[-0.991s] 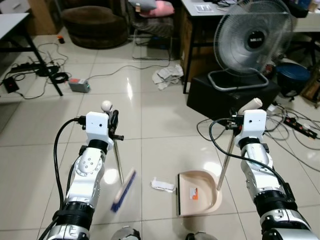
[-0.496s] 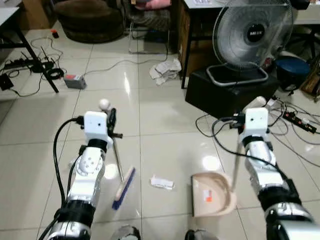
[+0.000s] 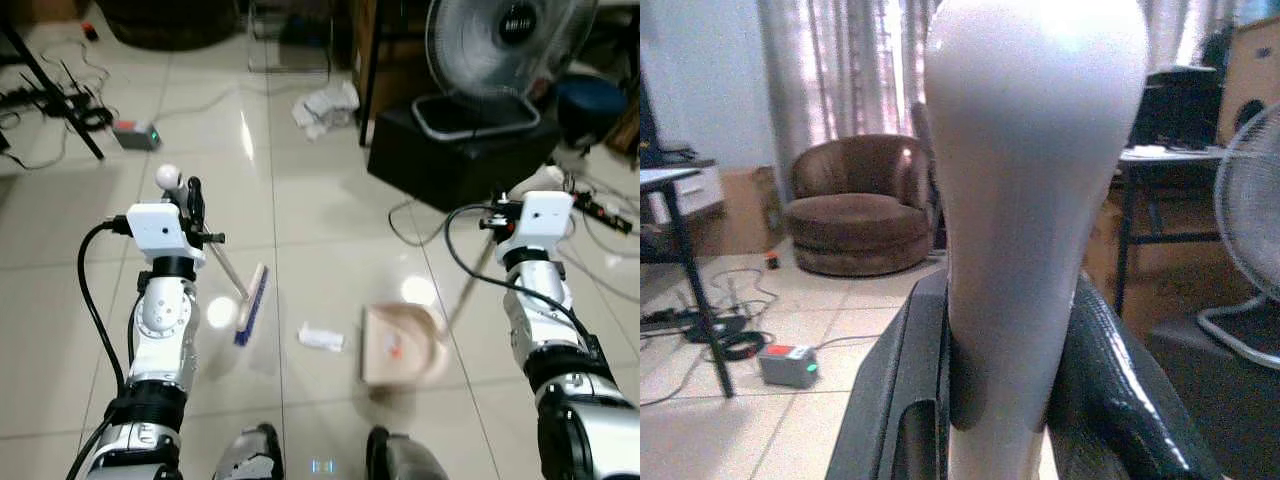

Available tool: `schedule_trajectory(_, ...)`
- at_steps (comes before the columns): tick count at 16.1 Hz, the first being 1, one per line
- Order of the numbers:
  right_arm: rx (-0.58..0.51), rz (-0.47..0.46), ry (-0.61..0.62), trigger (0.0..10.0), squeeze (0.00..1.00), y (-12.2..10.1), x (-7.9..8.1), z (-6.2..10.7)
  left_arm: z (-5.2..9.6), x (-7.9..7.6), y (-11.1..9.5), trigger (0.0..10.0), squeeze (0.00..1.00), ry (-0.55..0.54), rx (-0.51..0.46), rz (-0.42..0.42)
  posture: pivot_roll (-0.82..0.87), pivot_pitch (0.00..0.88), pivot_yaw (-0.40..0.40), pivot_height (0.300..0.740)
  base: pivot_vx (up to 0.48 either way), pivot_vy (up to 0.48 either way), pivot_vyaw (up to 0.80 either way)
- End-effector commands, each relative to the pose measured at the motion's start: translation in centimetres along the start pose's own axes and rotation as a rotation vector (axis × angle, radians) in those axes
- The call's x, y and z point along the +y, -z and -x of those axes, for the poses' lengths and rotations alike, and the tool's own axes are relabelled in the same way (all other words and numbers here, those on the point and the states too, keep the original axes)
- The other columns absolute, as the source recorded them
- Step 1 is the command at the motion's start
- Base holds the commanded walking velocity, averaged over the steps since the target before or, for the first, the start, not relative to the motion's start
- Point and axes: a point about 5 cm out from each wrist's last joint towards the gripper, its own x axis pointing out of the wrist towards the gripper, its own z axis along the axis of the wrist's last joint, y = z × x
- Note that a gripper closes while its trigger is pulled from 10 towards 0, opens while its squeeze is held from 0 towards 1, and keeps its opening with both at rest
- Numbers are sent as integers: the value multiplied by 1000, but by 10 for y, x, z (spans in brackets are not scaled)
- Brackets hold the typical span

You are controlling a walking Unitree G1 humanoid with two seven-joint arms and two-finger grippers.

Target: Sweep floor

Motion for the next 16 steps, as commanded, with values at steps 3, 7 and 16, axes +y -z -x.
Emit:
schedule_trajectory(3,-78,-70,-4,10000,0,-12,-2,-6,-3,12,-16,10000,0,-7,-89,6,52,316,27,740,0,0,0)
schedule_trajectory(7,-80,-66,-40,10000,0,-20,0,-16,-1,18,-18,10000,0,9,-87,0,79,322,27,740,0,0,0)
schedule_trajectory(16,-103,50,10,10000,0,-30,-25,-20,5,28,-10,10000,0,-12,-41,-22,54,282,23,740,0,0,0)
